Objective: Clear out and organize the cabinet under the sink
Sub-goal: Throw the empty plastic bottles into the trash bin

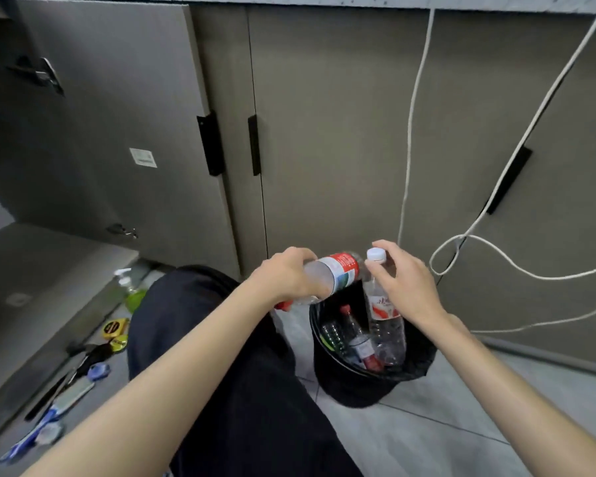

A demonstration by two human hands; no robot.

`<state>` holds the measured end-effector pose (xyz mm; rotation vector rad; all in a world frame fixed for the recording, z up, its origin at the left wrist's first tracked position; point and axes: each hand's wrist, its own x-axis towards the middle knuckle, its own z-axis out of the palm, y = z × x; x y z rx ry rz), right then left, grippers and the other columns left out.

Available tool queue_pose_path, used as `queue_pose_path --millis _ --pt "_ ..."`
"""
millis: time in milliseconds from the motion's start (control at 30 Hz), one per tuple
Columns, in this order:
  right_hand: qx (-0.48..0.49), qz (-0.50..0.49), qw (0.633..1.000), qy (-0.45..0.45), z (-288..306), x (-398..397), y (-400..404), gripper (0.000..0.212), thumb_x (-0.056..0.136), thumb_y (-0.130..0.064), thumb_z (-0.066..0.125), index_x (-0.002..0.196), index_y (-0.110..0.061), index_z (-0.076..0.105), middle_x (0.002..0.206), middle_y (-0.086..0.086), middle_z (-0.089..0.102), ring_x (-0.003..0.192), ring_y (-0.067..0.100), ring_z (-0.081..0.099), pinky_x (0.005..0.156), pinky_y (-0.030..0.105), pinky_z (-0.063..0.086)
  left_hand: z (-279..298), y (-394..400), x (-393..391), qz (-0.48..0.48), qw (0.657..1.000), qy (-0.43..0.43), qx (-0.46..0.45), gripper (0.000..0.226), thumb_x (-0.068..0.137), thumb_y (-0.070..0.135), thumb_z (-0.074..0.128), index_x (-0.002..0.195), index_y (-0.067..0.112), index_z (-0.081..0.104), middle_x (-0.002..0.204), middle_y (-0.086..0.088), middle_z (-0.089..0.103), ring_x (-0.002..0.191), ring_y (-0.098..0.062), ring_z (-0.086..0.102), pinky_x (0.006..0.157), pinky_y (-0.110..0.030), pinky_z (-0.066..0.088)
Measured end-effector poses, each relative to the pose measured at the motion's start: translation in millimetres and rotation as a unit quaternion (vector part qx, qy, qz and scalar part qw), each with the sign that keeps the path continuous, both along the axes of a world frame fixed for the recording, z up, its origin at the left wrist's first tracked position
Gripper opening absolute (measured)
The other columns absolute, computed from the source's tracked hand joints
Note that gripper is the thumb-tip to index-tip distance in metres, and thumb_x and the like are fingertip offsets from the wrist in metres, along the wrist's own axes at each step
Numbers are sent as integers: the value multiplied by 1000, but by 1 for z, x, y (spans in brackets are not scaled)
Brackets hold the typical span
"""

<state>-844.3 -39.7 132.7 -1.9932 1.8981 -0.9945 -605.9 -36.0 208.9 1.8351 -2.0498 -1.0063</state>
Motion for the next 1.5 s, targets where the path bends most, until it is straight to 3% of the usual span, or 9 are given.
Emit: queue_pose_path --millis 167,333,467,533,800,1100,1300,1400,1500 --pt "96 -26 995 -8 -32 -17 -7 34 91 -45 60 124 -35 58 116 -11 68 104 19 63 86 37 50 -28 -18 -42 -77 988 -132 39 63 69 40 76 128 32 57 100 5 66 63 -20 71 65 -26 58" --pt "152 -9 987 -55 -45 -13 -21 34 92 -31 65 125 -23 66 120 -7 68 109 13 63 100 40 49 -67 -23 -48 -52 997 -3 50 70 80 33 79 143 24 51 137 -4 59 123 -22 58 104 -36 47" --pt "130 8 988 -88 -32 3 -36 18 91 -26 65 108 -30 70 106 -14 70 96 4 65 98 36 51 -68 -26 -26 46 997 -6 -61 26 84 36 62 108 33 72 108 8 72 105 -21 65 91 -33 52" --pt "130 26 987 -88 -18 22 -50 12 89 -26 65 96 -34 72 94 -16 73 90 4 67 94 35 53 -52 -32 -9 62 993 -32 -99 22 82 39 55 92 32 73 95 6 73 95 -26 65 80 -33 52" --pt "129 236 963 -33 90 184 -111 16 86 -26 59 79 -27 74 74 -12 75 80 11 72 90 40 57 42 -40 144 148 941 -199 -230 28 82 44 49 88 29 72 84 -3 61 79 -33 52 69 -33 38" --pt "156 426 881 136 155 422 -89 22 82 -22 55 86 -14 75 76 0 77 74 19 75 83 37 61 26 32 338 318 922 -213 -54 27 85 43 55 95 23 70 95 -7 69 90 -31 62 80 -37 52" --pt "123 461 817 322 63 498 -55 28 83 -34 54 103 -19 68 98 7 61 93 31 61 74 33 46 -78 92 375 376 915 -127 69 24 85 33 61 95 14 70 94 -11 69 87 -30 64 73 -31 52" --pt "226 478 777 341 -19 497 -40 19 90 -30 56 81 -14 62 94 8 66 91 30 63 68 30 44 -140 116 369 394 906 -88 127 20 86 28 63 95 11 69 99 -16 71 91 -32 67 71 -31 50" --pt "299 491 744 341 -96 477 -18 19 90 -28 59 100 -16 69 105 8 68 92 28 62 74 32 49 -200 140 358 400 898 -71 167 27 88 29 63 109 12 68 116 -13 68 104 -30 63 83 -31 49"
